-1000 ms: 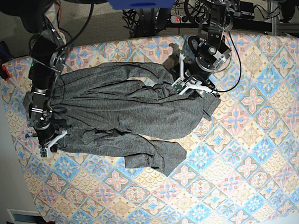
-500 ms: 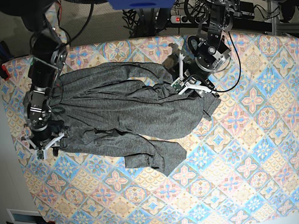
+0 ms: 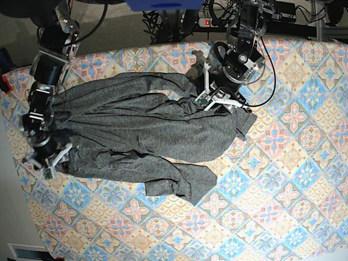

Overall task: Layout the t-shirt on the table in an organized manner, then fold the t-shirt properly
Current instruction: 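Pull the grasped shirt side outward with the right gripper, away from the left gripper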

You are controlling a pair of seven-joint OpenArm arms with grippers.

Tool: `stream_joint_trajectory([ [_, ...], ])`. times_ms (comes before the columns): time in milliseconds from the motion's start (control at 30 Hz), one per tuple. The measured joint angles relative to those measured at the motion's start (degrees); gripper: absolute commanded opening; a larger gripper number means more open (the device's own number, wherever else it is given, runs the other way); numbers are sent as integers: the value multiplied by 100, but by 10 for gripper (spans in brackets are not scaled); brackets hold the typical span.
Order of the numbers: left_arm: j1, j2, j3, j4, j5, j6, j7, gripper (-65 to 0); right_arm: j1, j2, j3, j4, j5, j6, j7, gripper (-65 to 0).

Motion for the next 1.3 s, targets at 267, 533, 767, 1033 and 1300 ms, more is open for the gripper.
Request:
stream_joint_trajectory([
  [267, 2, 0, 0, 0, 2, 2, 4, -335, 33, 48, 22, -964, 55, -20, 168, -385],
  [533, -13, 2, 2, 0, 0, 2, 0, -335, 17, 50, 15, -1014, 133, -22, 269, -385],
  [767, -13, 94, -2, 0, -2, -2, 0, -335, 17, 52, 13, -1099, 138, -17, 315, -456],
  [1033, -28, 92, -4, 0, 2, 2, 2, -335, 210, 229, -417, -2140, 474, -131, 1139, -649],
  [1300, -26, 92, -4, 0, 2, 2, 0, -335, 966, 247, -610, -2371, 17, -107, 595, -650],
])
